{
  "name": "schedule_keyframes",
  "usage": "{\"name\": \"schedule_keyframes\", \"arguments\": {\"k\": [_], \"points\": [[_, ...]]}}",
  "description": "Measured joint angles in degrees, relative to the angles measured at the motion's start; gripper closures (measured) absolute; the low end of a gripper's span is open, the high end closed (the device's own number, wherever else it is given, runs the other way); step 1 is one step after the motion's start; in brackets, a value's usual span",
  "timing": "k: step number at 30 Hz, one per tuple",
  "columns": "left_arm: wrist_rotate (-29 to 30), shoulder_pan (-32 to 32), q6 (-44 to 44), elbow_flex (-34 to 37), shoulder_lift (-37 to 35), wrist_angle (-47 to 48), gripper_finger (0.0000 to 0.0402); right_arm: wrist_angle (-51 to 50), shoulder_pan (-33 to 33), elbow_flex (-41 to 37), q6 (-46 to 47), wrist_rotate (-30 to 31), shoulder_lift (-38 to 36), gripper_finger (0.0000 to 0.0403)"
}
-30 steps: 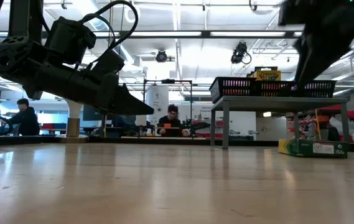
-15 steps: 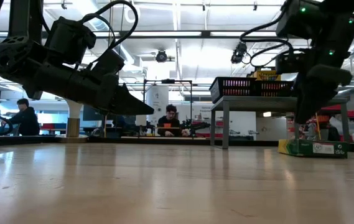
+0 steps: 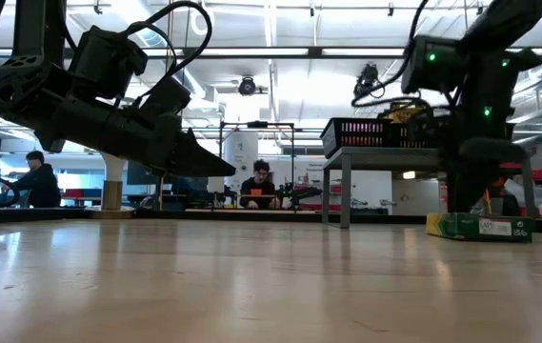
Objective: Pick & Place Office Desk Supplies
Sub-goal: Put the yellow crayon box into the middle black bin on the shelf
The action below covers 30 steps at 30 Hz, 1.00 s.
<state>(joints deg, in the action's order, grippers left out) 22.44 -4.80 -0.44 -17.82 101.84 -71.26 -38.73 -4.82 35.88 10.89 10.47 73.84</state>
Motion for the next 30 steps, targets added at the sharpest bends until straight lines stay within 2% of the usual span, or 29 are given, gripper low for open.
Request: {"name": "schedule_keyframes", "arguments": {"k": [3,7,14,18,21,26,30], "points": [[0.0,0.0,0.0,0.0,0.0,0.0,0.0303,0.5,-0.7,0.0,-2.0,-0.8,2.8,0.0222],[0.0,0.0,0.0,0.0,0.0,0.0,0.0303,1.1,-1.7,0.2,-3.2,-4.8,4.9,0.0232],[0.0,0.0,0.0,0.0,0.0,0.0,0.0303,2.7,-1.6,0.1,-1.9,-16.6,4.4,0.0298],[0.0,0.0,0.0,0.0,0.0,0.0,0.0303,4.5,0.2,0.1,0.6,-17.8,2.8,0.0320],[0.0,0.0,0.0,0.0,0.0,0.0,0.0303,4.4,2.1,0.1,0.6,-16.6,2.5,0.0311],[0.0,0.0,0.0,0.0,0.0,0.0,0.0303,4.1,3.4,0.1,0.3,-11.8,2.4,0.0257],[0.0,0.0,0.0,0.0,0.0,0.0,0.0303,3.8,1.9,0.1,-2.6,-13.9,2.4,0.0219]]}}
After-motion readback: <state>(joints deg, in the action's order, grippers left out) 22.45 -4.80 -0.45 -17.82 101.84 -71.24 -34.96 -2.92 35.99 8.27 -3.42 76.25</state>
